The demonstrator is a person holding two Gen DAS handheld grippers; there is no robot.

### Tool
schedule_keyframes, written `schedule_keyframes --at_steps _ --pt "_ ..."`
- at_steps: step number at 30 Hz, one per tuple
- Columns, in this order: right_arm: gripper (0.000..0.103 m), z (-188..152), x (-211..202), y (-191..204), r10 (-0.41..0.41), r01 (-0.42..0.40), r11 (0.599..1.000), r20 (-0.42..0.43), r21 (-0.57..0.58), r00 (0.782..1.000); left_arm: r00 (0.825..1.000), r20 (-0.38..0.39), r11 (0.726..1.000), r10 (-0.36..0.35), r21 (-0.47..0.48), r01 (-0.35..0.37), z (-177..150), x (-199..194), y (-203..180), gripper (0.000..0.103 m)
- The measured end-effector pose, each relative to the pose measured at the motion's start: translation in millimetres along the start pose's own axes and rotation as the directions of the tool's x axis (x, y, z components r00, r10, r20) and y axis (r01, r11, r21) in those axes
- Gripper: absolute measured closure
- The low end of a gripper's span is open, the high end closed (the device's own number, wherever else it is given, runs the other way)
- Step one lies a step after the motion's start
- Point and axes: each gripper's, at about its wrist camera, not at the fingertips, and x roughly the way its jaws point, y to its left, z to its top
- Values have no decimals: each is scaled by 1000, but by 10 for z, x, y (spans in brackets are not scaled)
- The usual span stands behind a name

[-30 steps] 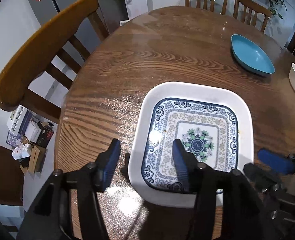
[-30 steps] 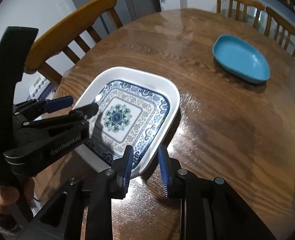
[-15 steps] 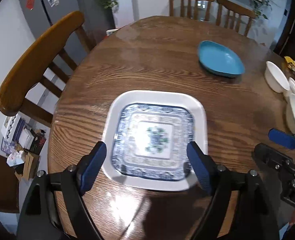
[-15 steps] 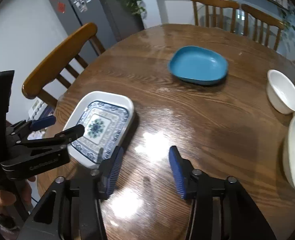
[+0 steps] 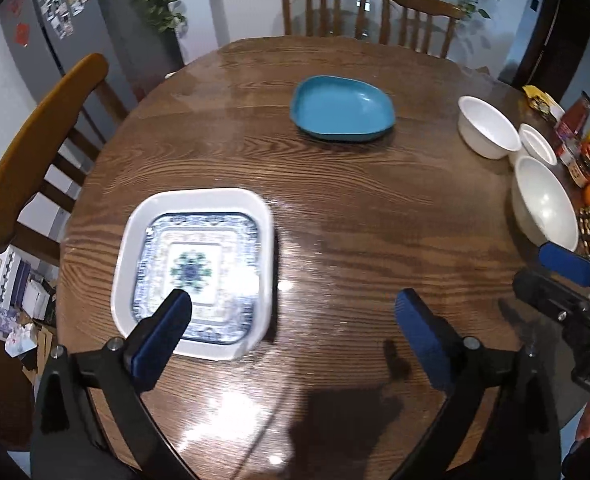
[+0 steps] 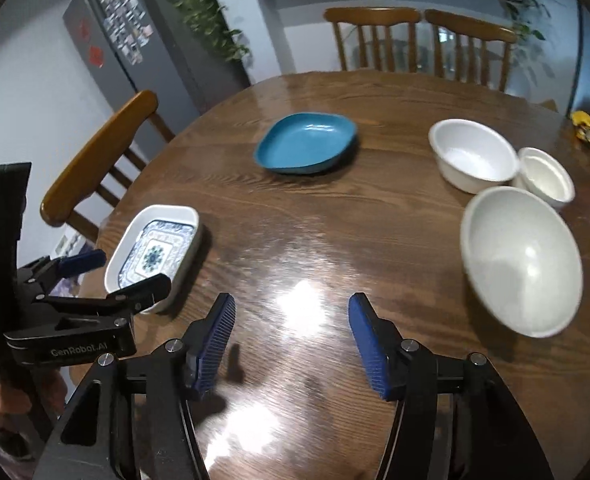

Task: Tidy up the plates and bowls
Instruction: 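Grasp the rim of the teal dish with the left gripper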

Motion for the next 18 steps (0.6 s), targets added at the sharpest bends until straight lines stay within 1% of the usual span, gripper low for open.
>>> schedule_keyframes --at_steps 4,9,14,18 --pt "43 -30 -130 -229 -28 27 999 17 26 999 999 -3 999 -49 -20 49 40 9 -142 2" --pt "43 -27 -305 -527 -76 74 996 42 58 996 999 24 997 -42 -57 43 229 14 -266 2" --pt "43 88 -498 -785 -116 110 991 84 71 990 996 87 995 -11 -95 19 606 62 -323 2" --pt "43 188 -608 -922 -139 131 989 111 71 984 991 120 994 57 -95 -45 1016 174 -326 2"
